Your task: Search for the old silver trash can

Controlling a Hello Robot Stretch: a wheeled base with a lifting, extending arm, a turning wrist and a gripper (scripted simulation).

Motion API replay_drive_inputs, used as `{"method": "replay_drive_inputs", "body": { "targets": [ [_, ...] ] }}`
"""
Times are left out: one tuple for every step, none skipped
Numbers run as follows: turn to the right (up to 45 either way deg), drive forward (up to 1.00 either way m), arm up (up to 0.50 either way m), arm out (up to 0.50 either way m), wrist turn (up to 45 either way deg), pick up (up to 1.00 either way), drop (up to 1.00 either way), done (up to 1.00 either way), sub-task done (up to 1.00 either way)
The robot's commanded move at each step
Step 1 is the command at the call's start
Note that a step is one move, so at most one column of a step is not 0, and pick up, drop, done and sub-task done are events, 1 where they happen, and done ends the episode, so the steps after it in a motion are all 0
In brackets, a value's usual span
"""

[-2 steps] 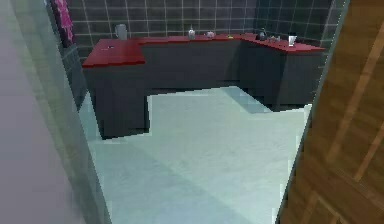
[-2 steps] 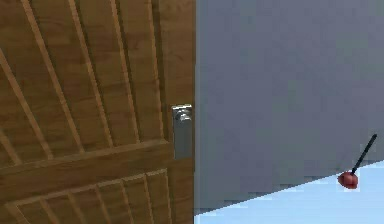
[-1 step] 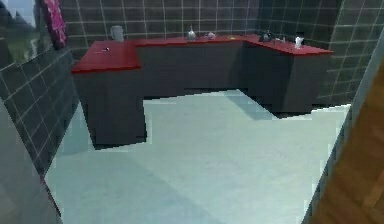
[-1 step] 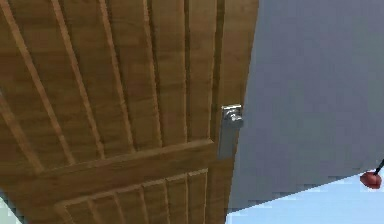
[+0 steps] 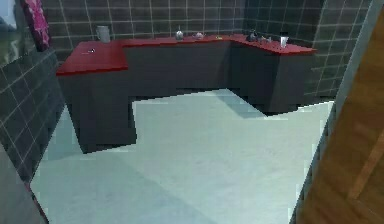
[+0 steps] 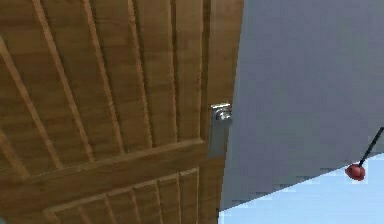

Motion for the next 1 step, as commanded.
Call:
{"method": "replay_drive_inputs", "body": {
  "targets": [
    [0.0,0.80,0.00,0.00,0.0,0.00,0.00,0.00,0.00]
  ]
}}
